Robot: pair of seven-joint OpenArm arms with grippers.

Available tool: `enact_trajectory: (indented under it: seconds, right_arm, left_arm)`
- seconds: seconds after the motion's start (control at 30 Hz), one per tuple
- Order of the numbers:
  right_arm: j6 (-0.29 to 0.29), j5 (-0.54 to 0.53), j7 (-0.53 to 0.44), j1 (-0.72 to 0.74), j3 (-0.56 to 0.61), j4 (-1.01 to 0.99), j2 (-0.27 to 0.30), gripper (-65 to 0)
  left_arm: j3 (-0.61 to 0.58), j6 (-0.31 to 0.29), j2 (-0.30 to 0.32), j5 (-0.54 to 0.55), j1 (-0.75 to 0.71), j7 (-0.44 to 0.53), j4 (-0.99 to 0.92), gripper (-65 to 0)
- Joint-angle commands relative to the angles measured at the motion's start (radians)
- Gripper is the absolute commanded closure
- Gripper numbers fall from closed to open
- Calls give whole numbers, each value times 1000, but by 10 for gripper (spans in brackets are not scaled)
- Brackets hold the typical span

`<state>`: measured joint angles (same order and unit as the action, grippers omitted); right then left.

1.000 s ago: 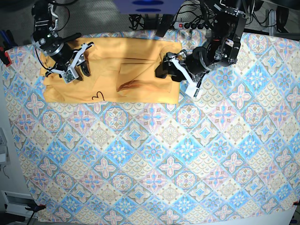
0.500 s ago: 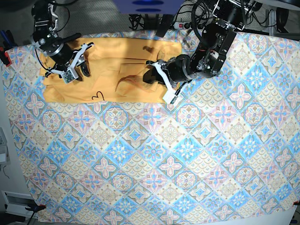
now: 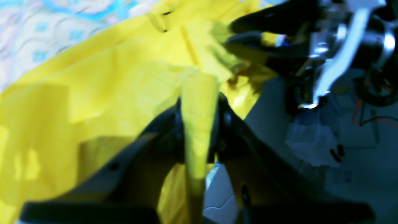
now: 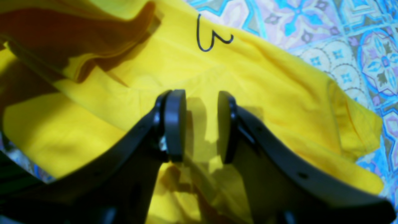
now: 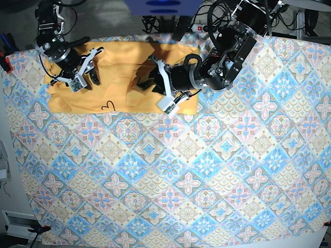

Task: Fold the T-shirt properly
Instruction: 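Fold the held end over the strip's middle with the left gripper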

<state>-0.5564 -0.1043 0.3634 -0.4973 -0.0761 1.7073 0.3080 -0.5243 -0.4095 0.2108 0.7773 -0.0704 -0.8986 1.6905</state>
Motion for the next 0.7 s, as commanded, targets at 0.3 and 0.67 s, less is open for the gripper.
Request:
enact_trajectory:
  seconds: [0.3, 0.67]
  right_arm:
    - [0, -10, -20, 2, -4, 21, 12, -168]
    - [0, -12, -17, -1, -4, 41, 10, -168]
  left_arm:
    - [-112, -96, 19, 18, 122, -127, 16, -211]
    - [39, -87, 94, 24, 24, 52, 20, -327]
